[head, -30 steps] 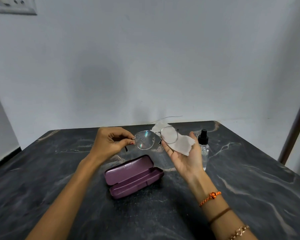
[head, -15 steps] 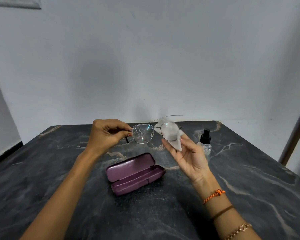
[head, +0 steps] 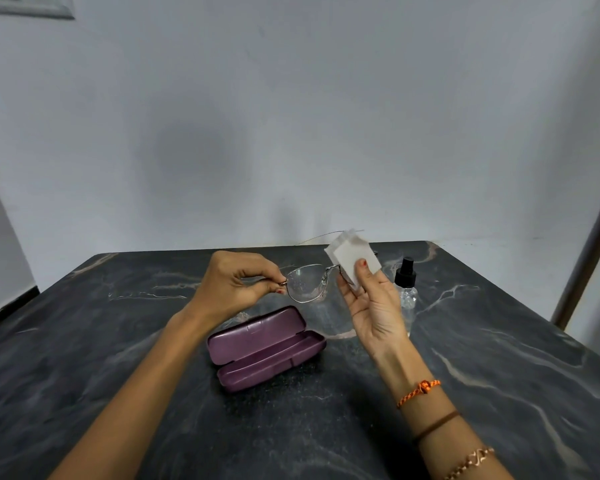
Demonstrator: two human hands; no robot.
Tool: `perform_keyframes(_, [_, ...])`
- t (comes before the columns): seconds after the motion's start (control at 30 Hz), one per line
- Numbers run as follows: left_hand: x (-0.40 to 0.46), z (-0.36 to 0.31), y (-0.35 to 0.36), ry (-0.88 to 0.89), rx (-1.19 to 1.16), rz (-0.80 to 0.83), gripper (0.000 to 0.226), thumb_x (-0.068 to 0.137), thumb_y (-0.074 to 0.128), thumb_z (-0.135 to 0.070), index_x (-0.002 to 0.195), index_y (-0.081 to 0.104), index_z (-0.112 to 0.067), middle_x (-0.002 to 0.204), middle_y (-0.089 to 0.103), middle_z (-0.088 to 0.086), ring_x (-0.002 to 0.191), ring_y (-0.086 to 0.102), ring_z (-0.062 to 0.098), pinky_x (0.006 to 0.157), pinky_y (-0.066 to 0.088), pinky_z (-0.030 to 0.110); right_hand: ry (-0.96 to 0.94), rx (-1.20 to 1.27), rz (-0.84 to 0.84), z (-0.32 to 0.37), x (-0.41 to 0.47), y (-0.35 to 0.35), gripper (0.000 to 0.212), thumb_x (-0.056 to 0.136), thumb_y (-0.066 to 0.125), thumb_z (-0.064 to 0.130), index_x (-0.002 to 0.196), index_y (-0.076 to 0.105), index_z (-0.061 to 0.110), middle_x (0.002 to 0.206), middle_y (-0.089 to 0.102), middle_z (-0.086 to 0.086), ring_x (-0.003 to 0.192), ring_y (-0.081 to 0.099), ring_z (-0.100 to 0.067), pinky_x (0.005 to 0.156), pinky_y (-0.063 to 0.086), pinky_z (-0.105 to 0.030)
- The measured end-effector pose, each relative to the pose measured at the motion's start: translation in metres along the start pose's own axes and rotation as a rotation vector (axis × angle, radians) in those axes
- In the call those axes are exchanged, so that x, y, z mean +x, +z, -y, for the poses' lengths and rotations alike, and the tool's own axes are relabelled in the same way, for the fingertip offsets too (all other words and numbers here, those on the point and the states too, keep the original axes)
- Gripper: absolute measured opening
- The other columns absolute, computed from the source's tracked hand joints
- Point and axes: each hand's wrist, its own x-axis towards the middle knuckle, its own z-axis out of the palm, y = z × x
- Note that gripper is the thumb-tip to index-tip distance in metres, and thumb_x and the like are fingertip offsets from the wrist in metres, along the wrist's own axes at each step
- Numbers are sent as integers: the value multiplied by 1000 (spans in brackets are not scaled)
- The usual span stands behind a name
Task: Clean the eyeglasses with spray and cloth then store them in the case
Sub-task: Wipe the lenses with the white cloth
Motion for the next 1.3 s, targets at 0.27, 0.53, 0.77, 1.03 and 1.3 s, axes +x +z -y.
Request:
perform_keyframes(0.27, [-2,0,6,-24,-4,17,10,62,75,0,71,70,-2,68,69,0,64,67,4,64,53,16,32,213,43,3,0,-4,54,13,93,9,64,75,10,77,75,-7,73,72,-21,79,54,-40])
perform_keyframes(0.53, [-3,0,11,-16,0,69,11,63,74,2,71,70,-5,68,69,3,65,67,7,64,54,17,-10,183,-23,2,3,-6,81,9,94,19,84,66,10,73,74,-4,69,72,-14,72,56,-30])
perform_keyframes(0.77, [-1,1,3,-23,48,42,9,63,74,1,71,71,-1,69,68,0,67,65,-1,65,52,13,-86,-233,-6,7,5,-9,61,12,91,42,65,77,15,70,75,2,68,71,-7,56,56,-18])
perform_keyframes(1.03, [0,-2,0,-24,50,-6,10,64,72,0,74,71,1,72,67,3,68,65,1,66,53,14,27,43,-90,5,-5,3,11,56,70,7,66,73,11,69,72,-3,64,70,-12,69,57,-27])
perform_keyframes(1.3, [3,-7,6,53,36,39,9,69,72,-6,73,70,2,72,66,2,68,65,9,65,53,15,24,165,-146,6,-4,4,13,83,58,24,89,60,12,69,74,-1,63,71,-11,57,58,-24])
